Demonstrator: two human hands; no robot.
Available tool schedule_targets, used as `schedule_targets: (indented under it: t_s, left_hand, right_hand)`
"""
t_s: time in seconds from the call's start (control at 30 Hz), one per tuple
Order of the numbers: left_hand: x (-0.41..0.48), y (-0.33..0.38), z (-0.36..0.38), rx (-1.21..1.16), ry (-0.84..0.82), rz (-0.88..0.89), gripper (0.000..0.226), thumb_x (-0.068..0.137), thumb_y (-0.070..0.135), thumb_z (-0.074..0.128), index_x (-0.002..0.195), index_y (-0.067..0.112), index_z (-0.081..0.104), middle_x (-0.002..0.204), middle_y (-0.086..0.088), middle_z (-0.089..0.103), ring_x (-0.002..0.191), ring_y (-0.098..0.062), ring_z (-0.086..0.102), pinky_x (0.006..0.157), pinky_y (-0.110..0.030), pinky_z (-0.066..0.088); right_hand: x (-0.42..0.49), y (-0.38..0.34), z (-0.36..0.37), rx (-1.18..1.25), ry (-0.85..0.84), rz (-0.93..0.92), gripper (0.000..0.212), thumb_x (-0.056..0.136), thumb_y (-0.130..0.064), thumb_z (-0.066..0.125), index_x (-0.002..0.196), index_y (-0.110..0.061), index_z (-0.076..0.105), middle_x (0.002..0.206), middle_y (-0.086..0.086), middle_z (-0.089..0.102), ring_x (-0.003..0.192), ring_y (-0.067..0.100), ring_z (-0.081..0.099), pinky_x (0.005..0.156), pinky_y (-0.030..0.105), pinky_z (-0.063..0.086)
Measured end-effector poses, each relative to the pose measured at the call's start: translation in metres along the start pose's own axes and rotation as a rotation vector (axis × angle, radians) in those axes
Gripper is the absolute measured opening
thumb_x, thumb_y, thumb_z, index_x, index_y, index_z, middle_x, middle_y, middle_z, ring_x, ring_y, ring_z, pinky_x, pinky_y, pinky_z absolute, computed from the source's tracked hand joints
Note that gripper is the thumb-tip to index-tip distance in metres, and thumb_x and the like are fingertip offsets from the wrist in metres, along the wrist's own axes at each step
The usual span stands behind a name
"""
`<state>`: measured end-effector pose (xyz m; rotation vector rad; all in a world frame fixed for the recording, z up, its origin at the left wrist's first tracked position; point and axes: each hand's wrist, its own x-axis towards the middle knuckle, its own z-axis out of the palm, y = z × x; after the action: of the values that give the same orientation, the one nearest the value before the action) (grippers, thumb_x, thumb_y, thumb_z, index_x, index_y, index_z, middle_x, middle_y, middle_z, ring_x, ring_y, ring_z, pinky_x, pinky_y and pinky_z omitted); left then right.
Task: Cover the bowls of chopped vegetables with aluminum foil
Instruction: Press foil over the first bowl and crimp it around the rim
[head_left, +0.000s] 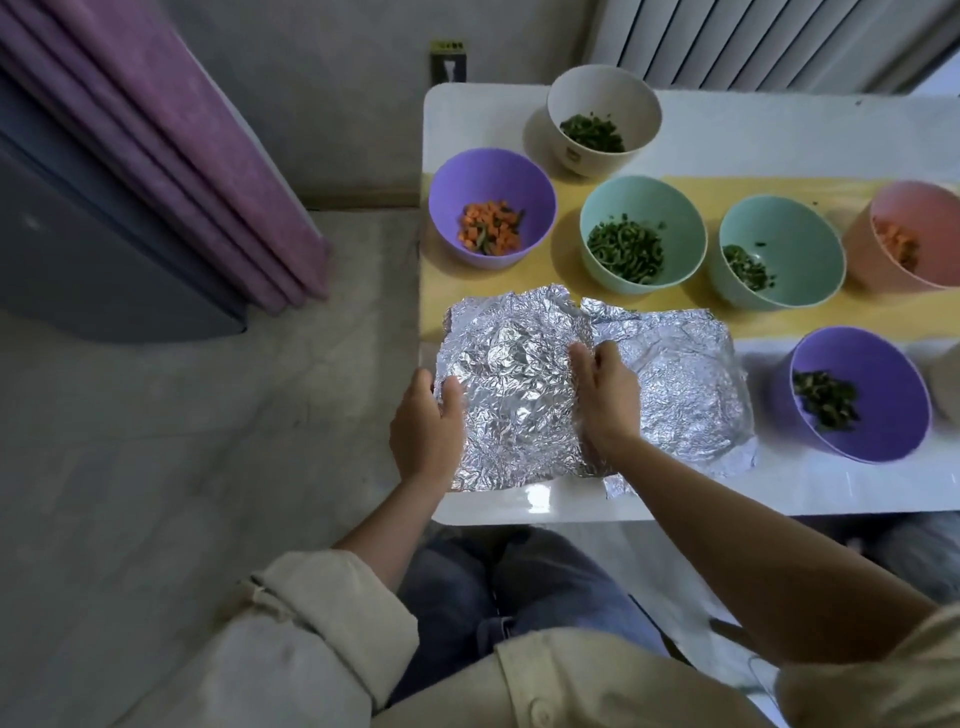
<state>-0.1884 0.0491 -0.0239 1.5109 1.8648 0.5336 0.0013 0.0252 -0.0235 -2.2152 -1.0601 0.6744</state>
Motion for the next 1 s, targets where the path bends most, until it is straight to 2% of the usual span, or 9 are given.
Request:
schedule_targets:
  t_s: [0.1,0.2,0.3,0.4,0.5,0.7,0.8,0.93,1.0]
  left_hand:
    - [0.006,-0.001,-0.007,0.013,-0.015,-0.036,0.034,0.099,0.045,0.043,0.089,0.012,0.048,0.087,-0.008,0.063,0.08,-0.031,0.059,0.068,-0.037,0.039]
    - [0.003,-0.004,-0.011,-0.004,0.024,-0.092,0.036,0.094,0.053,0.049,0.093,0.018,0.049,0.091,0.0,0.06,0.08,-0.023,0.057,0.071,-0.034,0.039]
    - [-0.004,-0.005,-0.01,-0.043,0.031,-0.122,0.036,0.095,0.054,0.05,0.097,0.018,0.053,0.098,0.002,0.06,0.085,-0.02,0.057,0.075,-0.033,0.038]
    - [-0.002,0.002,-0.003,-0.037,0.044,-0.128,0.044,0.095,0.057,0.049,0.105,0.015,0.056,0.104,0.001,0.06,0.089,-0.021,0.056,0.076,-0.034,0.039]
    - [0.003,0.009,0.005,0.027,0.139,-0.105,0.043,0.097,0.052,0.049,0.094,0.009,0.055,0.093,-0.005,0.061,0.081,-0.027,0.056,0.067,-0.033,0.033]
    - [0.004,0.006,0.009,0.049,0.192,-0.012,0.033,0.103,0.036,0.046,0.078,0.013,0.042,0.068,-0.001,0.051,0.063,-0.028,0.046,0.059,-0.035,0.028]
    - [0.004,0.0,0.009,-0.014,0.157,0.047,0.034,0.103,0.03,0.047,0.075,0.013,0.04,0.055,0.004,0.042,0.051,-0.022,0.04,0.056,-0.034,0.024]
    - [0.0,-0.006,0.008,-0.099,0.142,0.08,0.037,0.104,0.031,0.045,0.072,0.014,0.037,0.051,0.002,0.04,0.05,-0.025,0.044,0.053,-0.036,0.024]
    - [-0.005,-0.007,0.008,-0.111,0.146,0.078,0.038,0.104,0.032,0.045,0.071,0.016,0.037,0.051,0.002,0.04,0.049,-0.019,0.043,0.051,-0.033,0.027]
  right_hand:
    - [0.005,-0.002,0.001,-0.012,0.019,0.038,0.036,0.102,-0.043,0.036,0.087,-0.012,0.046,0.08,0.007,0.055,0.069,0.024,0.049,0.059,0.037,0.035]
    - [0.009,-0.003,-0.006,0.056,0.075,0.021,0.026,0.099,-0.04,0.042,0.101,-0.015,0.048,0.095,0.003,0.054,0.081,0.02,0.051,0.067,0.035,0.04]
    - [0.011,-0.002,-0.012,0.075,0.053,-0.004,0.036,0.098,-0.044,0.047,0.116,-0.013,0.049,0.109,0.003,0.054,0.094,0.017,0.053,0.077,0.034,0.044]
    - [0.014,-0.003,-0.008,0.019,-0.073,0.073,0.037,0.095,-0.051,0.05,0.1,-0.015,0.053,0.094,0.001,0.057,0.078,0.016,0.053,0.066,0.033,0.041]
    - [0.011,-0.003,-0.001,-0.015,-0.058,0.099,0.034,0.096,-0.045,0.053,0.089,-0.011,0.05,0.078,0.001,0.053,0.066,0.018,0.045,0.055,0.032,0.032]
    - [0.002,0.003,0.003,-0.021,0.06,0.006,0.033,0.103,-0.036,0.041,0.082,-0.01,0.04,0.065,0.002,0.046,0.059,0.024,0.04,0.05,0.036,0.021]
    - [0.002,0.007,-0.001,0.048,0.035,-0.022,0.037,0.102,-0.038,0.043,0.077,-0.011,0.039,0.061,0.002,0.045,0.057,0.023,0.039,0.053,0.041,0.03]
    - [0.0,0.005,-0.007,0.144,0.022,-0.006,0.043,0.101,-0.04,0.046,0.067,-0.016,0.036,0.057,0.0,0.039,0.055,0.017,0.031,0.053,0.037,0.023]
    - [-0.002,0.005,-0.008,0.158,0.02,-0.001,0.045,0.1,-0.043,0.047,0.066,-0.015,0.037,0.057,0.001,0.039,0.056,0.016,0.031,0.052,0.035,0.021]
